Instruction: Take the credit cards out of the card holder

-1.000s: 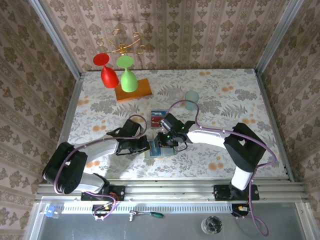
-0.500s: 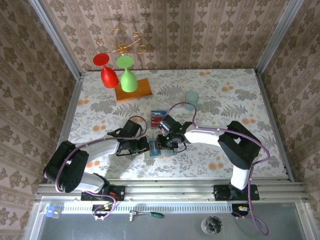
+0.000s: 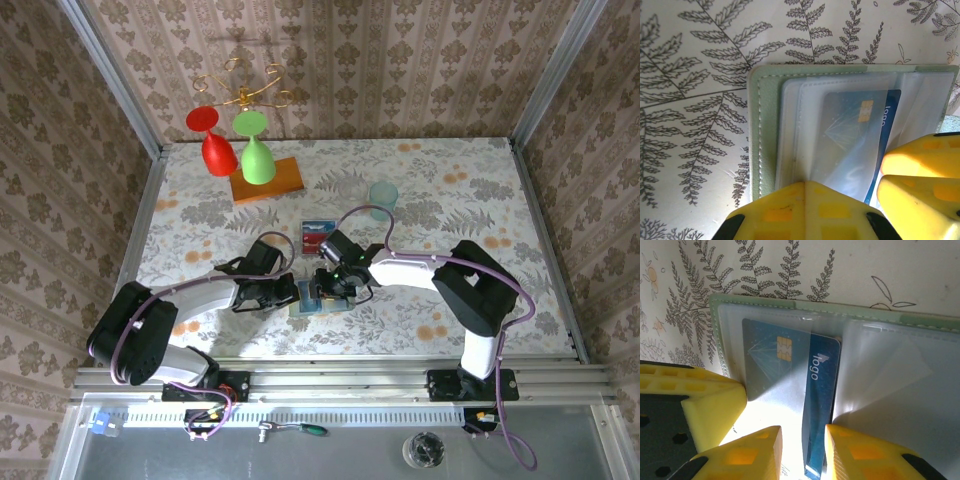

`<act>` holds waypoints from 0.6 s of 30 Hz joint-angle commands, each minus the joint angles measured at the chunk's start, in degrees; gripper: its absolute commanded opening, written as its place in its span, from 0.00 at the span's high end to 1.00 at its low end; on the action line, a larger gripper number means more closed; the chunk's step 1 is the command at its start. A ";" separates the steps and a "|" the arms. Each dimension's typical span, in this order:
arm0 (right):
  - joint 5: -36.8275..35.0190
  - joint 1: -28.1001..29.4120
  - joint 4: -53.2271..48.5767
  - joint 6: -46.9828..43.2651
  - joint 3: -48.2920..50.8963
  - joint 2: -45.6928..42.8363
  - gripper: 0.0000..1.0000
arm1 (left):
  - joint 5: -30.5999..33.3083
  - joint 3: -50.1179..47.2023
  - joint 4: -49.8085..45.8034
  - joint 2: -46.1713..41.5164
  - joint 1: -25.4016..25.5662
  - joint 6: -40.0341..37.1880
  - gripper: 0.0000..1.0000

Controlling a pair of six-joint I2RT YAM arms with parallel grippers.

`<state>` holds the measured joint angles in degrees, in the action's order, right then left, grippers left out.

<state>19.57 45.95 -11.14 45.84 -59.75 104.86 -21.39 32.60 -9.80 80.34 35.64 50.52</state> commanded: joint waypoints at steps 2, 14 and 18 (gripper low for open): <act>2.78 -0.63 2.86 2.23 1.41 0.73 0.69 | 1.61 -1.57 -1.80 0.60 0.11 -0.25 1.00; 1.17 -1.26 1.53 2.23 2.21 0.03 0.69 | 1.70 -1.84 -2.02 -0.02 0.13 -0.17 1.00; 1.23 -1.26 1.69 2.37 2.22 0.28 0.69 | 1.70 -1.93 -2.14 -0.09 0.13 -0.06 1.00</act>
<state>21.06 44.99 -9.10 47.13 -58.39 104.86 -21.39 32.32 -9.41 80.25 35.64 50.54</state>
